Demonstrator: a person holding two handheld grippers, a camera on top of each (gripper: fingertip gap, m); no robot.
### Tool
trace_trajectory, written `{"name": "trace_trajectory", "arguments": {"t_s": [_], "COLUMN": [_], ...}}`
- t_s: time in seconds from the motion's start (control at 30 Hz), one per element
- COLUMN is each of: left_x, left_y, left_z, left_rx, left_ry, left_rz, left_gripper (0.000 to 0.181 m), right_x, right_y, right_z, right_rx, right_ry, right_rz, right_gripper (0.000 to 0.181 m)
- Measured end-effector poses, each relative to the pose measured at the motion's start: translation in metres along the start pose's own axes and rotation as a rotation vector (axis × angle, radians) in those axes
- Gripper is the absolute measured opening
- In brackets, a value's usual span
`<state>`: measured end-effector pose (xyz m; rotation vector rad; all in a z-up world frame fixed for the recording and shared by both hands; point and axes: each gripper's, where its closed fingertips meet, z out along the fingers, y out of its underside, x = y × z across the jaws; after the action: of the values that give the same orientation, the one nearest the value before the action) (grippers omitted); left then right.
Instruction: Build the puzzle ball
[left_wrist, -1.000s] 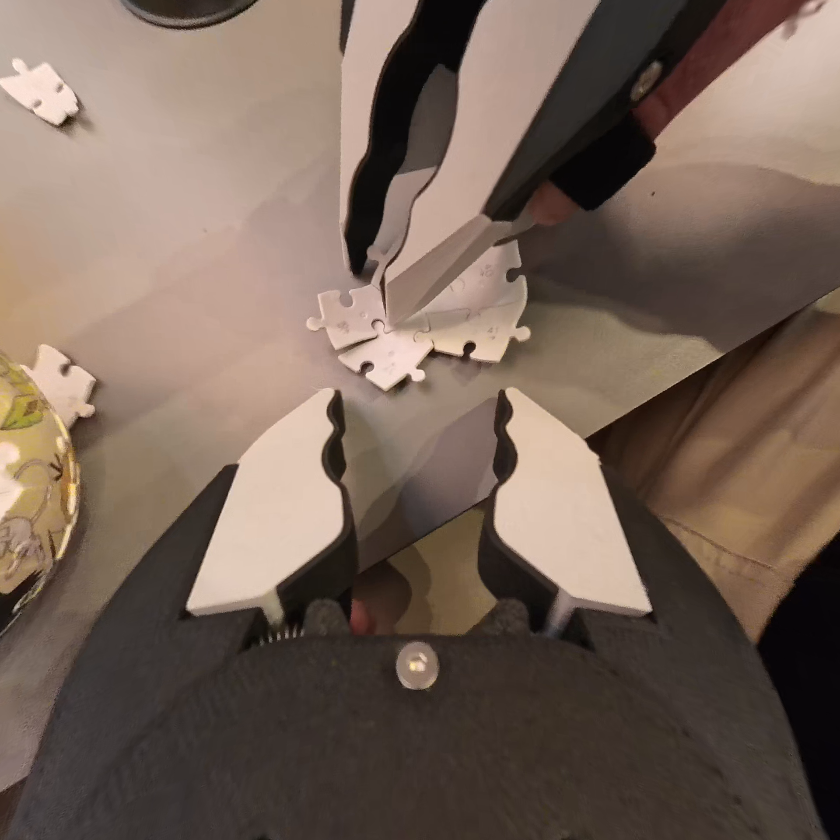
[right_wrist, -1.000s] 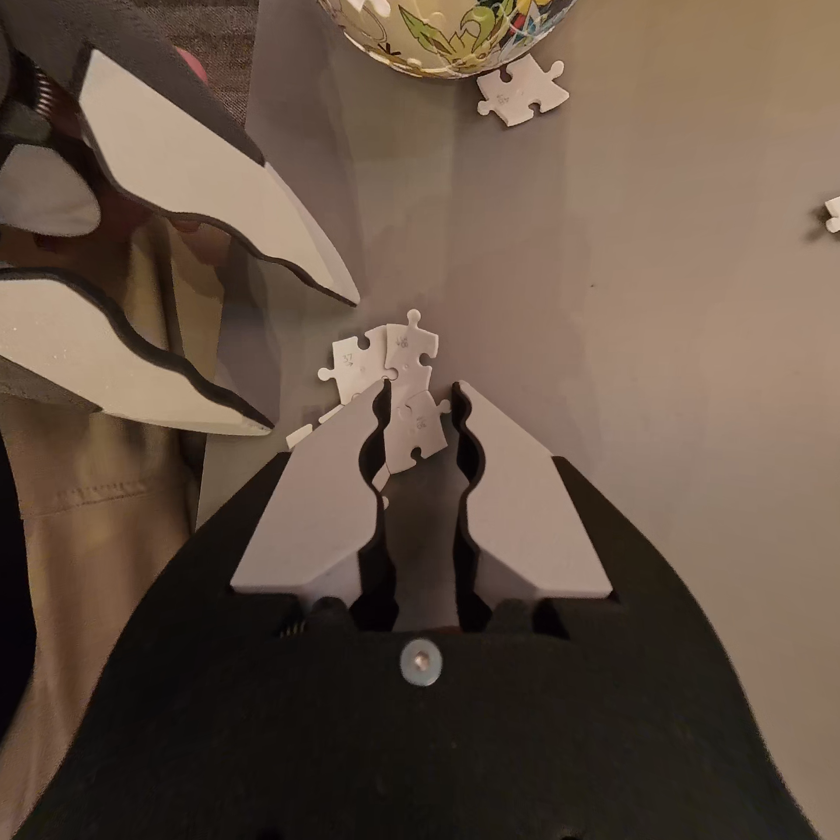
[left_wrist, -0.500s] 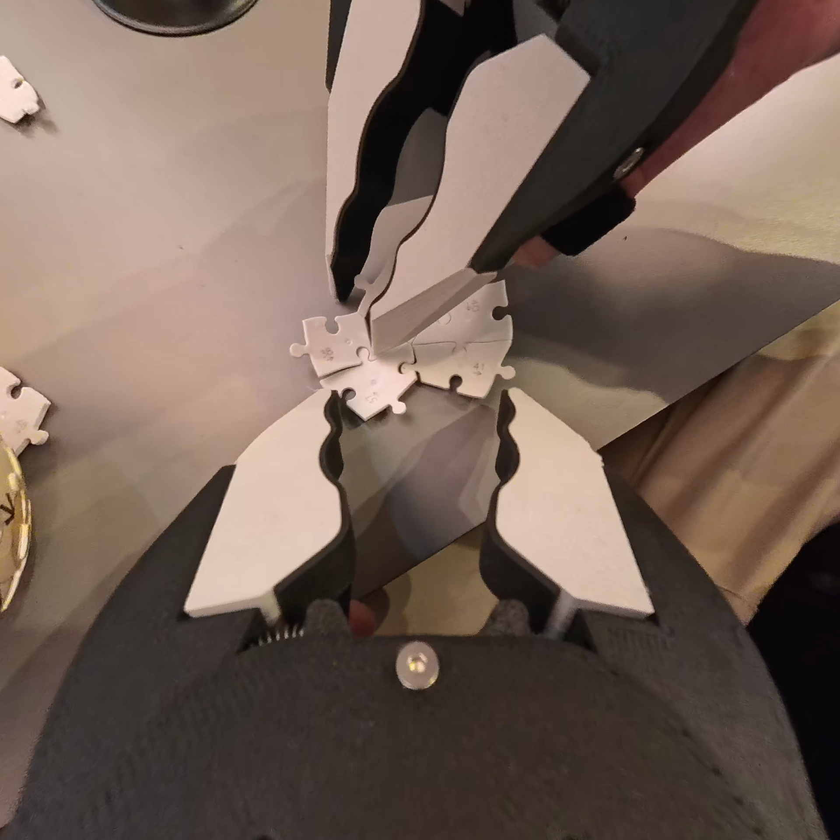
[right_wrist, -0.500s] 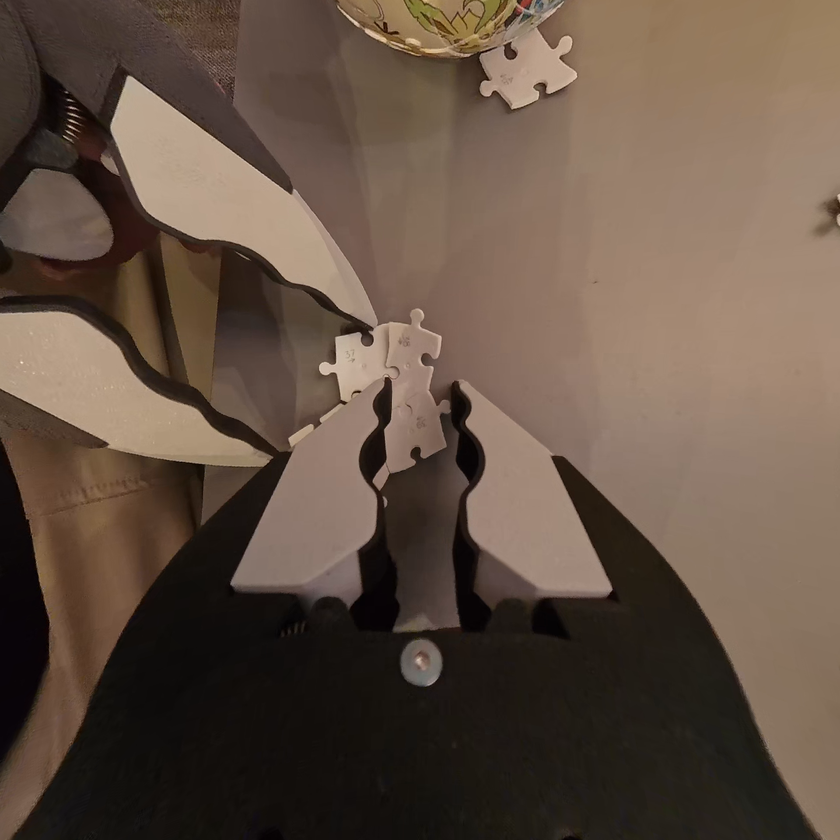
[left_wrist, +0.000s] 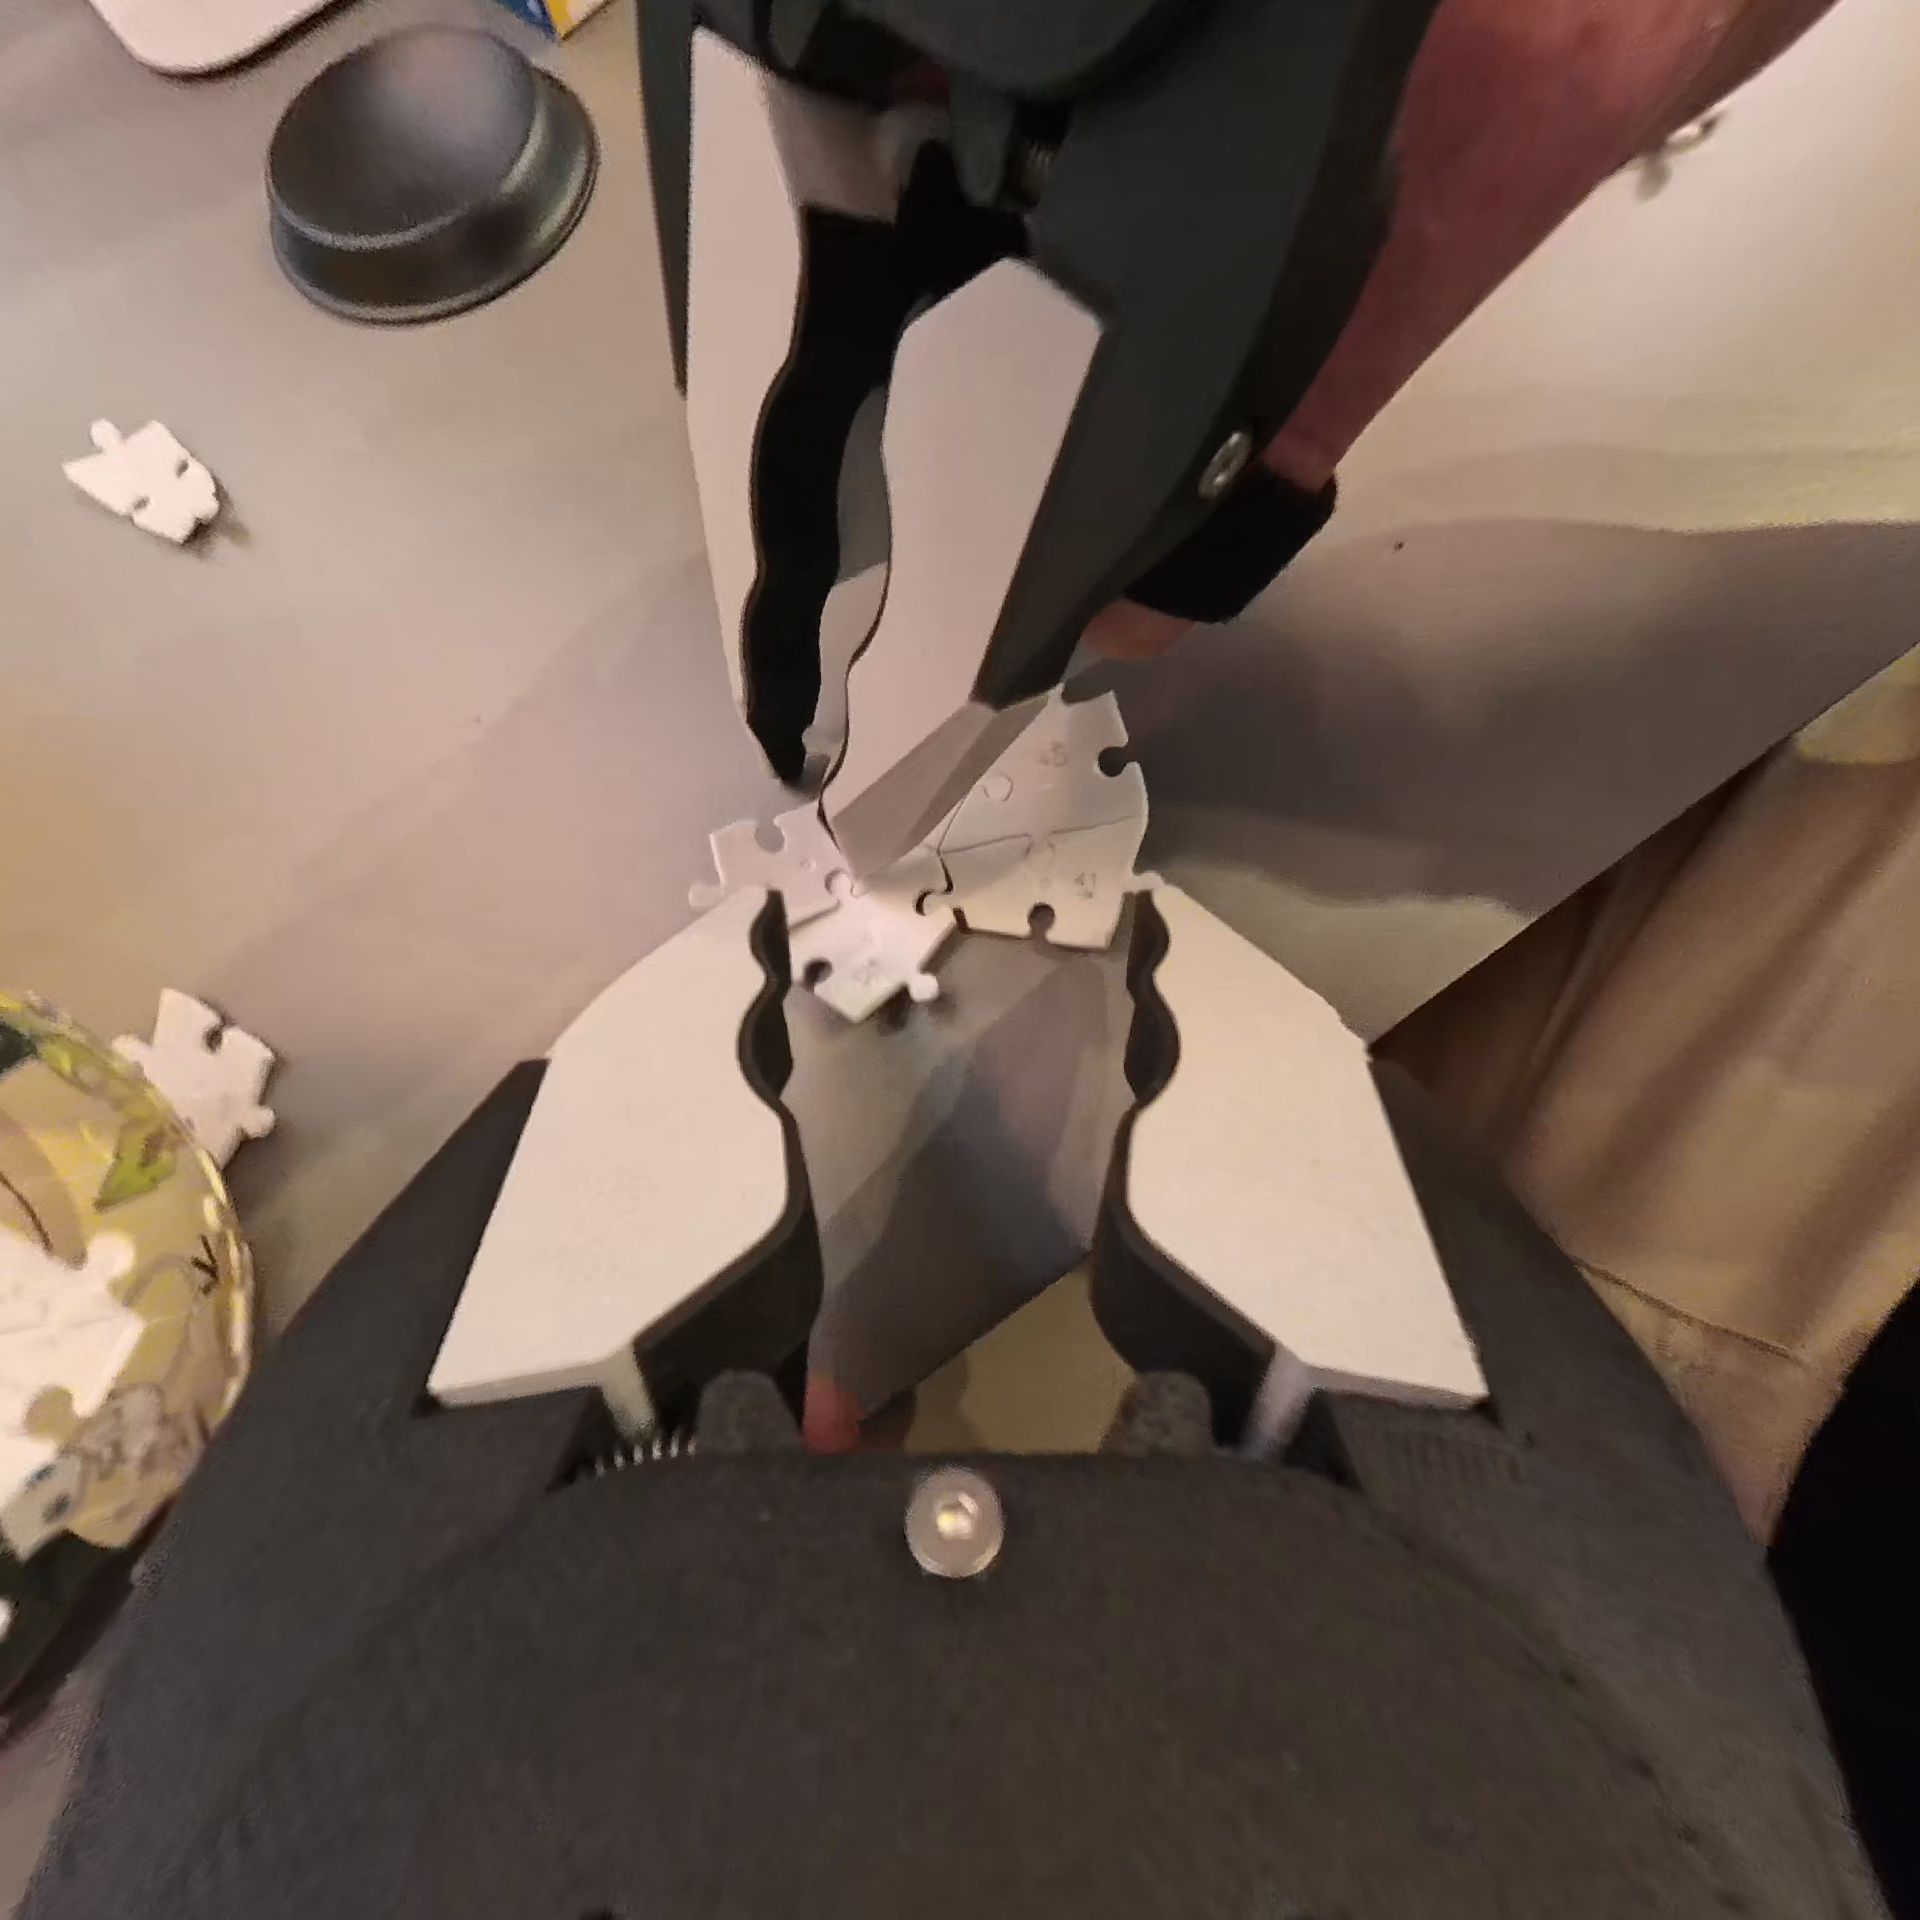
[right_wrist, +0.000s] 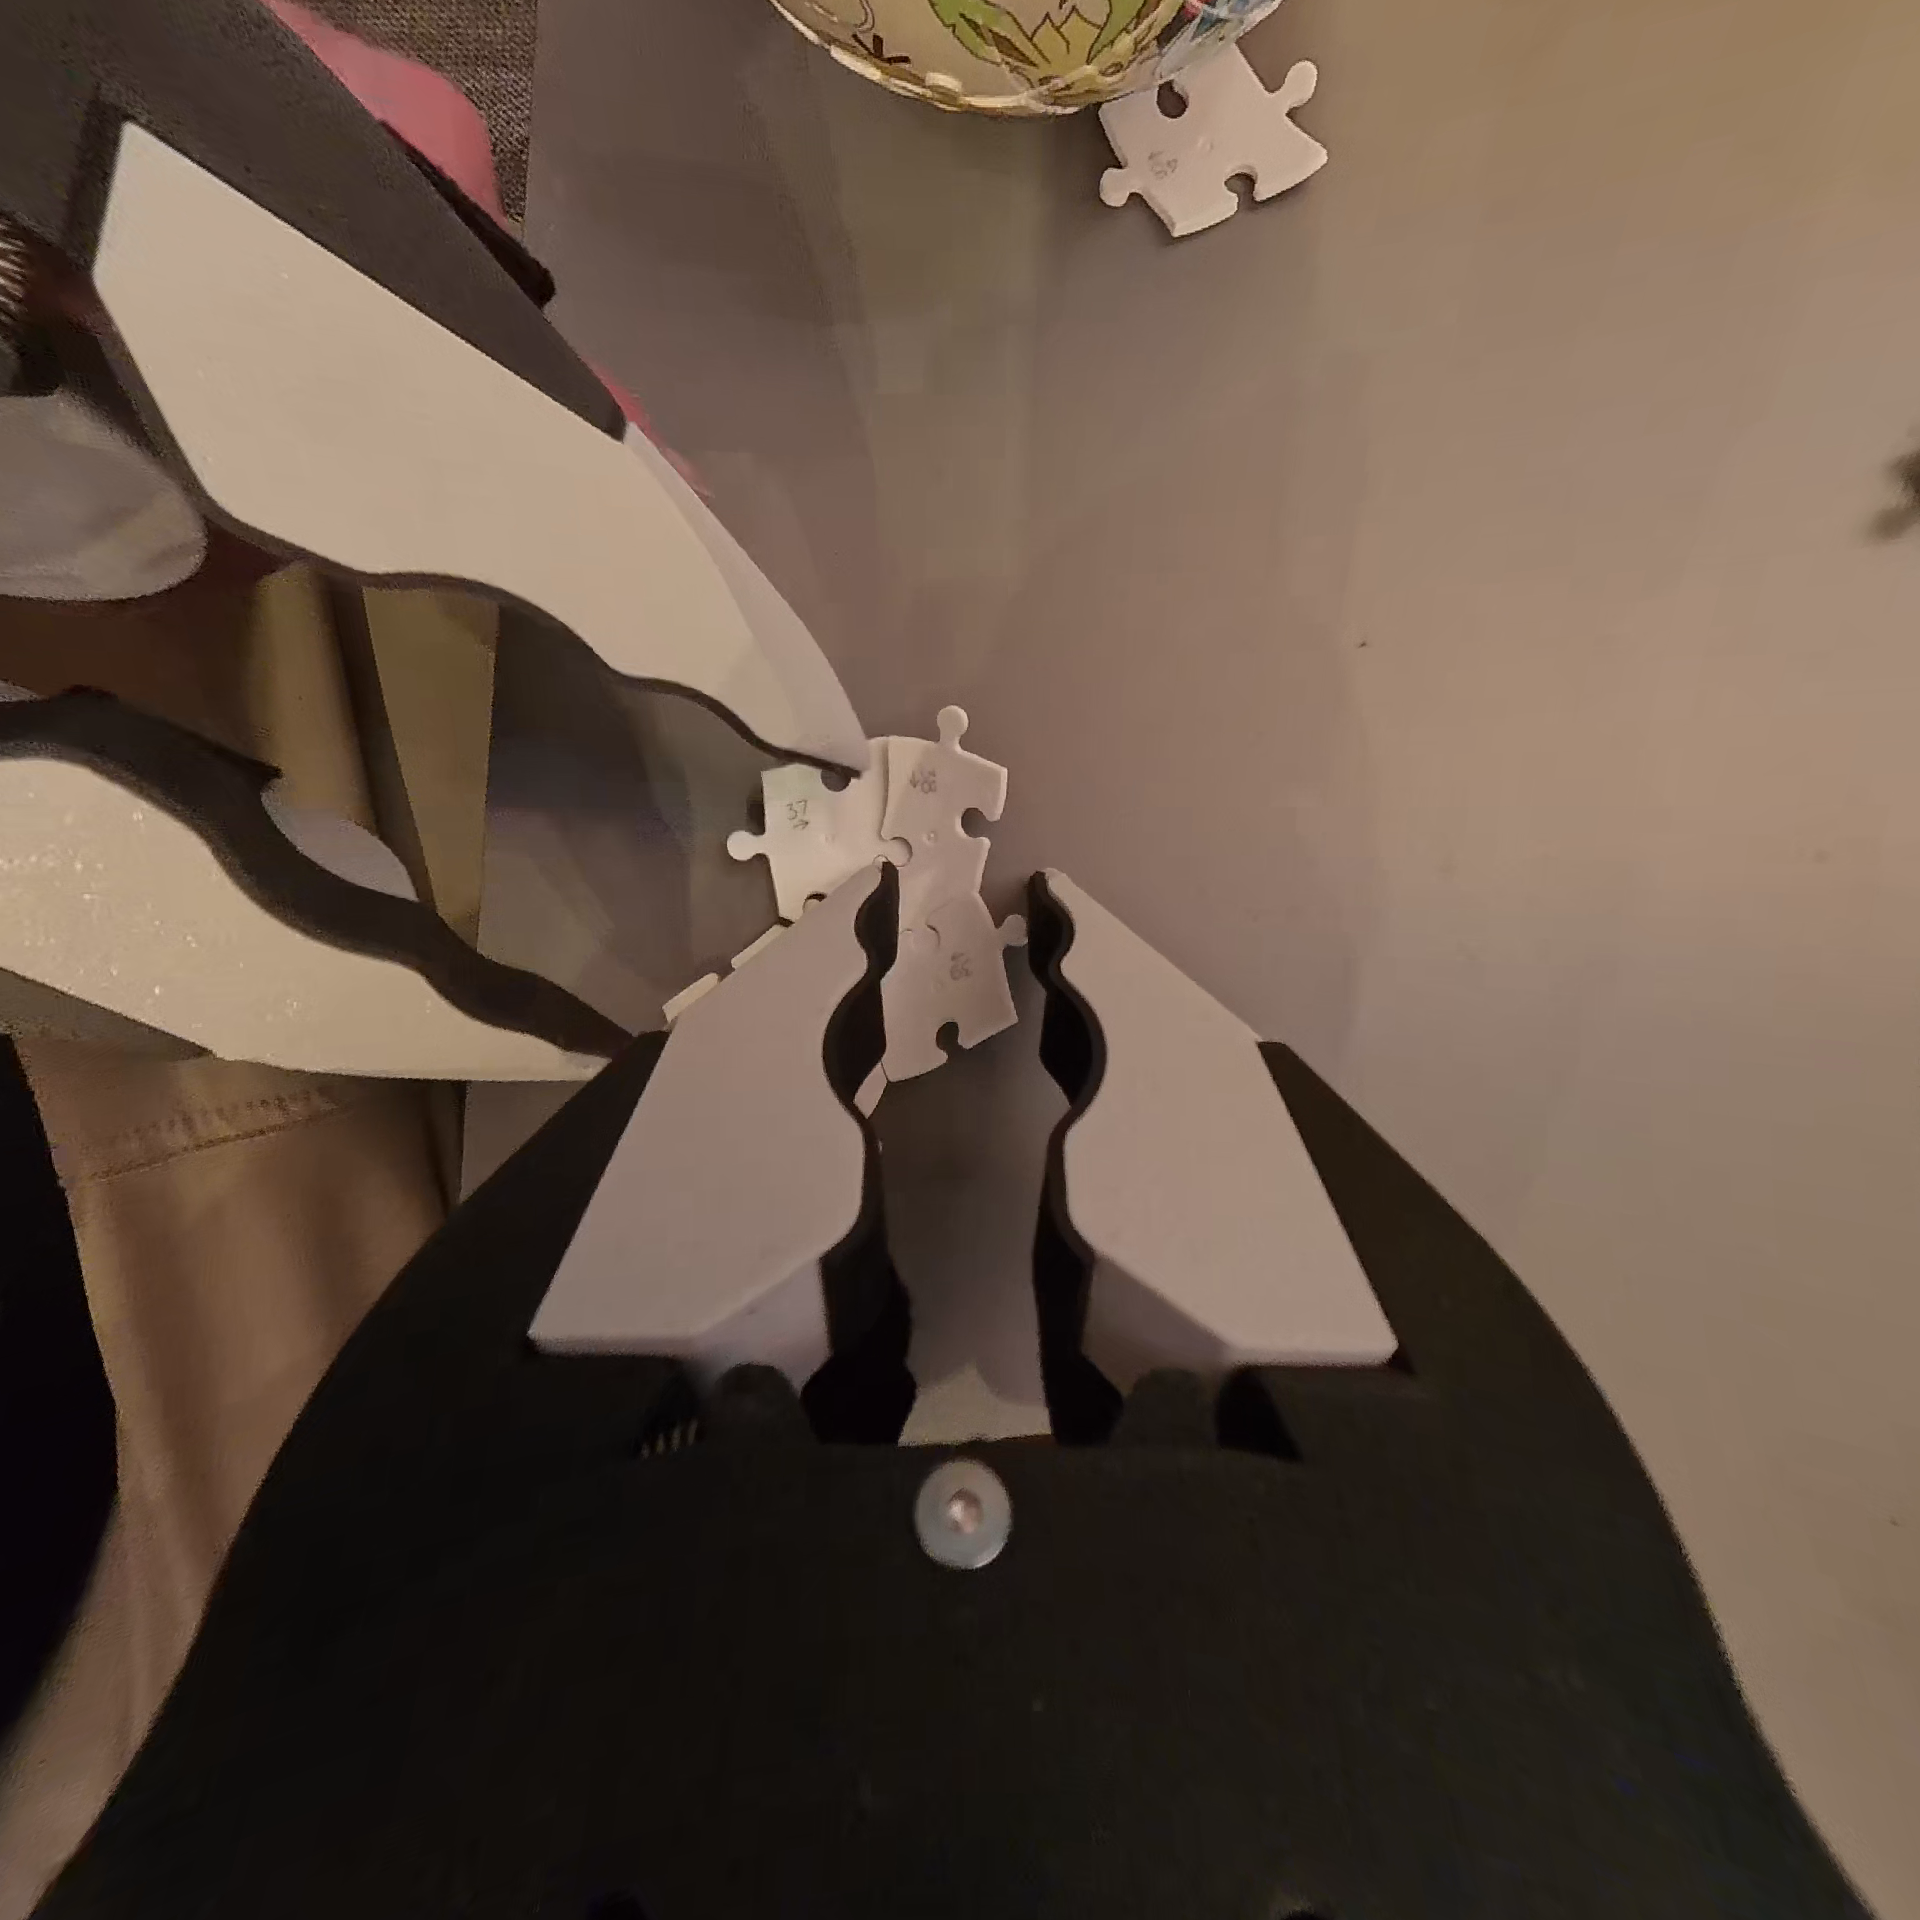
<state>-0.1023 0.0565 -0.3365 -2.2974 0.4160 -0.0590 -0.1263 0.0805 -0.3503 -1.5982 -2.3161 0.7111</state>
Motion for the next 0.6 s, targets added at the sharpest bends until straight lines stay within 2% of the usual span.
{"name": "trace_trajectory", "arguments": {"t_s": [0.13,0.33,0.53,0.6], "left_x": [0.001,0.007,0.009,0.006], "left_y": [0.01,0.009,0.01,0.004], "left_z": [0.011,0.012,0.011,0.007], "left_rx": [-0.109,-0.136,-0.191,-0.162], "left_ry": [0.039,0.085,0.105,0.092], "left_rz": [0.057,0.018,0.039,0.027], "left_gripper": [0.063,0.053,0.058,0.061], "right_x": [0.0,0.0,0.0,0.0], "right_y": [0.0,0.0,0.0,0.0], "right_z": [0.0,0.0,0.0,0.0], "right_rx": [0.0,-0.004,-0.008,-0.002], "right_ry": [0.001,-0.002,-0.002,-0.004], "right_rz": [0.001,0.004,0.005,0.009], "right_gripper": [0.024,0.024,0.024,0.023]}}
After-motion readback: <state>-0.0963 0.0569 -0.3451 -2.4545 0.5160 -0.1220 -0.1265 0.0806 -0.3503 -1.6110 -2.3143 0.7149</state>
